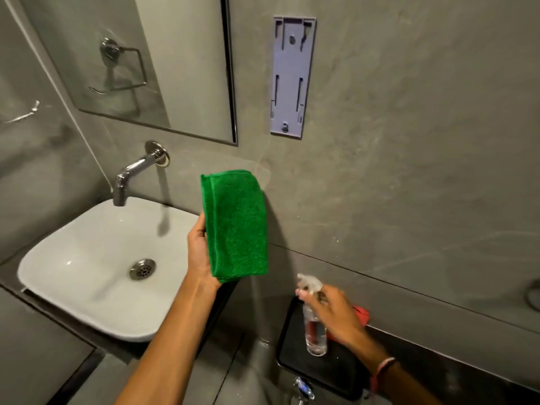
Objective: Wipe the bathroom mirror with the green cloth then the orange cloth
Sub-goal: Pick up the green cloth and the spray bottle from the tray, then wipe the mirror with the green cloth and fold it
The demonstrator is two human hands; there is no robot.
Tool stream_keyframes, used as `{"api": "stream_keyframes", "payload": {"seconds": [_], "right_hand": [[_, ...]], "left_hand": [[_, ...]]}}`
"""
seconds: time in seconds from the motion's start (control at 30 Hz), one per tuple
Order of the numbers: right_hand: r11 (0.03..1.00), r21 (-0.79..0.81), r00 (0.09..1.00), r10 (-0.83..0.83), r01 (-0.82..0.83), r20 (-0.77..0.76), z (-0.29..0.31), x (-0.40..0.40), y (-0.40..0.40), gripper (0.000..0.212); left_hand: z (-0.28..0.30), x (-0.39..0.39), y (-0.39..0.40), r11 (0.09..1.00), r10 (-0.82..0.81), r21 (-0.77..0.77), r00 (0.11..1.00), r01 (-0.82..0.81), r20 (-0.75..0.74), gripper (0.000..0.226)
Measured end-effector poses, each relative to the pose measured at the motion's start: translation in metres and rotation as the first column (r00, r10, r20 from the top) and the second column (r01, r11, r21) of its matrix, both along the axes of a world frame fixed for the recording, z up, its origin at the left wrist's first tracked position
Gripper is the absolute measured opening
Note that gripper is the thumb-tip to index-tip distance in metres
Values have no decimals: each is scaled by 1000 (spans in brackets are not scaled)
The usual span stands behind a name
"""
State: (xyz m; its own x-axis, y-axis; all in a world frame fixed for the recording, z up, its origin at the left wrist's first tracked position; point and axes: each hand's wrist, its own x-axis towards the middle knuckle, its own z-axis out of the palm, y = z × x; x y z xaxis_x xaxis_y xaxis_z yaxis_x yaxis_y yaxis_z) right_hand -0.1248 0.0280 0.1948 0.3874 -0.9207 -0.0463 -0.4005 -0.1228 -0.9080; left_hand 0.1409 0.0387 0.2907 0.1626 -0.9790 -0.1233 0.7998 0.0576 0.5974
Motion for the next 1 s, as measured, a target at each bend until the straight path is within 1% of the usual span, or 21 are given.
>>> {"api": "stream_keyframes", "payload": {"seconds": [0.1,0.2,0.3,0.4,0.5,0.57,0.6,0.63,0.67,0.7,0.73,0.77,0.8,0.87,0.93,1.0], "right_hand": [[990,55,992,-128,128,-11,-48,-5,-7,29],[970,93,970,-232,224,75,-72,-2,-19,25],[970,84,964,-236,227,126,-83,0,-34,28],[970,102,969,-231,221,92,-95,0,-45,24],[974,122,982,-190,191,-20,-101,-2,-49,19],[981,99,983,-160,168,-88,-97,-4,-49,17],[985,92,981,-133,147,-141,-92,-6,-47,21],[990,78,971,-100,119,-217,-85,-6,-46,32],[996,41,949,-58,74,-311,-76,-5,-45,49],[1000,-24,917,-13,3,-399,-62,0,-43,64],[991,-112,888,10,-69,-460,-41,10,-43,71],[966,-231,878,-11,-114,-479,-19,21,-42,72],[912,-391,889,-71,-126,-452,11,40,-48,69],[746,-655,941,-127,-119,-315,80,73,-55,61],[546,-833,977,-112,-93,-182,174,108,-59,55],[392,-920,990,-115,-25,-76,261,125,-62,56]], "left_hand": [[-8,-5,5,1000,20,24,1000,-19,-15,43],[-12,-8,10,998,42,53,999,-41,-20,46],[-13,-9,12,994,72,83,997,-69,-33,41],[-11,-12,15,993,95,77,995,-93,-21,32],[-2,-12,18,989,138,54,990,-137,-17,21],[5,-8,22,986,159,46,987,-159,-10,24],[11,-7,24,985,168,43,986,-167,-10,29],[17,-4,24,983,180,37,984,-179,-16,35],[26,-1,24,980,195,40,981,-194,-16,42],[35,3,24,977,211,29,977,-211,-10,46],[48,8,23,972,233,11,973,-233,-7,48],[61,14,24,964,265,-4,964,-265,-4,48],[83,23,23,951,308,-30,951,-308,-3,48],[120,38,20,918,386,-84,922,-387,-22,49],[175,57,22,877,451,-179,892,-447,-18,48],[228,72,20,815,513,-300,858,-495,-22,49]]}}
